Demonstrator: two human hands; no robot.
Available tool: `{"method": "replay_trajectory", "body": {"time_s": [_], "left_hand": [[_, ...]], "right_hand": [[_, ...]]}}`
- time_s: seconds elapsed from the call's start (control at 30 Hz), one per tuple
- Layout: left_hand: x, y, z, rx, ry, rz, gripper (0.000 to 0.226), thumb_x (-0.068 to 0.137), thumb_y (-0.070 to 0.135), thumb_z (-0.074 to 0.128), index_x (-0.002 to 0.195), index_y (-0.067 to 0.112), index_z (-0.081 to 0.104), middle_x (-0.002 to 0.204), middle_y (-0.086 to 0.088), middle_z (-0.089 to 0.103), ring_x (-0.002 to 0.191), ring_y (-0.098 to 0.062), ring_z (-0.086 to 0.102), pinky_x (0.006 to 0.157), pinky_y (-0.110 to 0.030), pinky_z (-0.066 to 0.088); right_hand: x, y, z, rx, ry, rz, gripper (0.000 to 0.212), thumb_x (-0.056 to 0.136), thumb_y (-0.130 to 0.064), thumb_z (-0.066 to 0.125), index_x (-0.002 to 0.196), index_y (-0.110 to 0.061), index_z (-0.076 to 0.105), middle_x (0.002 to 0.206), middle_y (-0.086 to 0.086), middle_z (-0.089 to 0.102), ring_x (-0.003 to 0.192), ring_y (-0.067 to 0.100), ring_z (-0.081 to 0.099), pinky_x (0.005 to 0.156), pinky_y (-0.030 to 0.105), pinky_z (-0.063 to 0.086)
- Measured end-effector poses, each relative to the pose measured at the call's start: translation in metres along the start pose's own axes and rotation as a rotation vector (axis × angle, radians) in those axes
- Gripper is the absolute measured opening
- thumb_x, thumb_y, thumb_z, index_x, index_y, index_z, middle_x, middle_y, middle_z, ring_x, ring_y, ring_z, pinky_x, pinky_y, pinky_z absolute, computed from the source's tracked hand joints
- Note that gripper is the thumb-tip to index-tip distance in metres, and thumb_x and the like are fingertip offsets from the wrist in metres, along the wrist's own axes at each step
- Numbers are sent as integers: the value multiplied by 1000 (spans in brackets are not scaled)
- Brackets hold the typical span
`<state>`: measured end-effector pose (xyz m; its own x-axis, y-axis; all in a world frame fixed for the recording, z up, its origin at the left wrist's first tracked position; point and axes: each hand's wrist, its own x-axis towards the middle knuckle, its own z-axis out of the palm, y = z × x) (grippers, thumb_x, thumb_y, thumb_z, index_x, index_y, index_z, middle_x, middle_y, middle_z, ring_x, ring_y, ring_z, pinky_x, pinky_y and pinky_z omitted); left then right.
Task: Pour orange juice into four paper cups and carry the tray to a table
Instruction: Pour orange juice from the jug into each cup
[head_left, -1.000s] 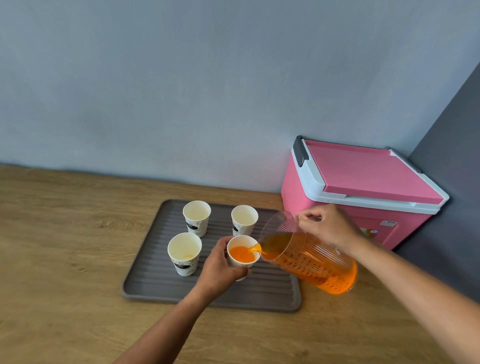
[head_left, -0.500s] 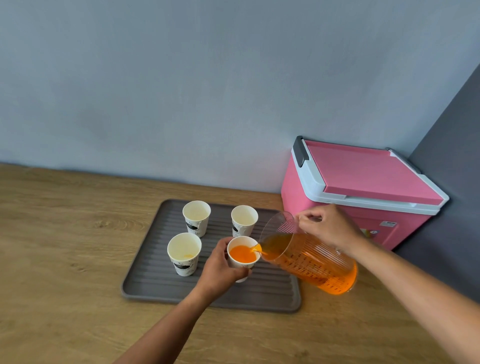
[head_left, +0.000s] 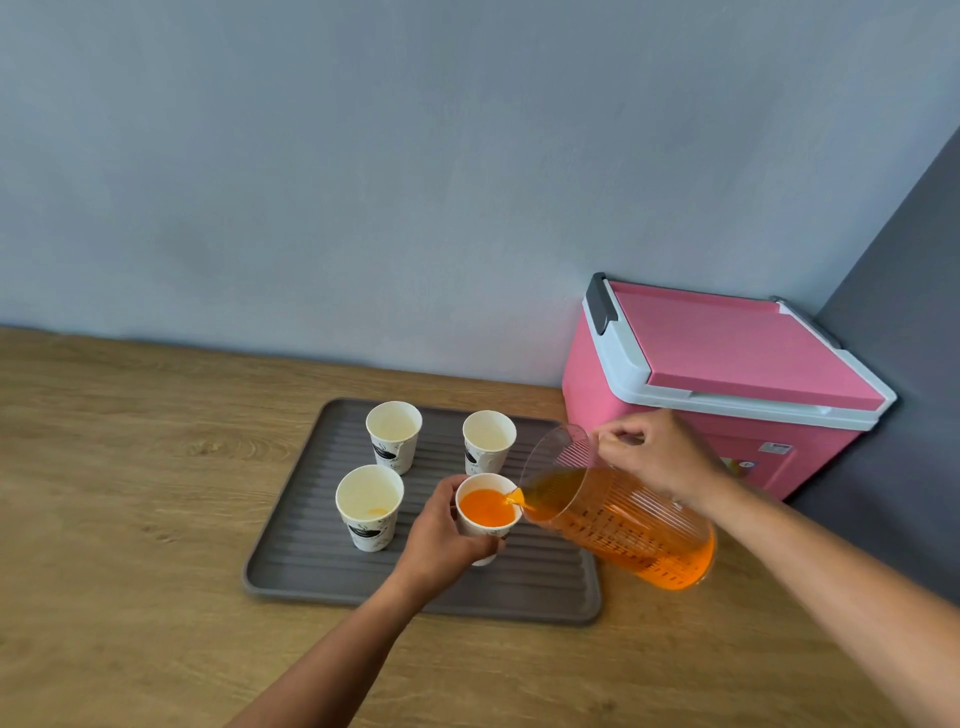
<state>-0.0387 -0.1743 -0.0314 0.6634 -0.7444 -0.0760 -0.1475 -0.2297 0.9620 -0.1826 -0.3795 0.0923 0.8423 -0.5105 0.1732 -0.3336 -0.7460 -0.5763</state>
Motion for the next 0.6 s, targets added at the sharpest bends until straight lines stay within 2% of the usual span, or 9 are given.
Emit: {"method": "replay_trajectory", "body": {"time_s": [0.17,0.43,0.6], "left_hand": [[0,-1,0,5,1,2,71,65,17,86,123,31,47,112,17,59,102,3,56,75,-10,43],[0,-3,1,12,-2,10,72,65,19,86,123,33,45,113,18,57,103,1,55,75,-11,43],[0,-7,1,5,-4,15,73,65,19,86,125,30,45,115,16,58,105,0,56,78,-12,43]], "right_hand": [[-2,-2,0,8,-1,9,45,79,-50,52,62,-10,66,60,8,63,57,10,53,62,25,45],[-4,-4,0,20,10,17,38,84,-37,57,48,-25,55,47,-12,51,49,1,43,56,22,39],[-6,-5,0,11,0,37,35,86,-36,59,60,-13,66,52,-8,57,53,3,49,57,23,44]]}}
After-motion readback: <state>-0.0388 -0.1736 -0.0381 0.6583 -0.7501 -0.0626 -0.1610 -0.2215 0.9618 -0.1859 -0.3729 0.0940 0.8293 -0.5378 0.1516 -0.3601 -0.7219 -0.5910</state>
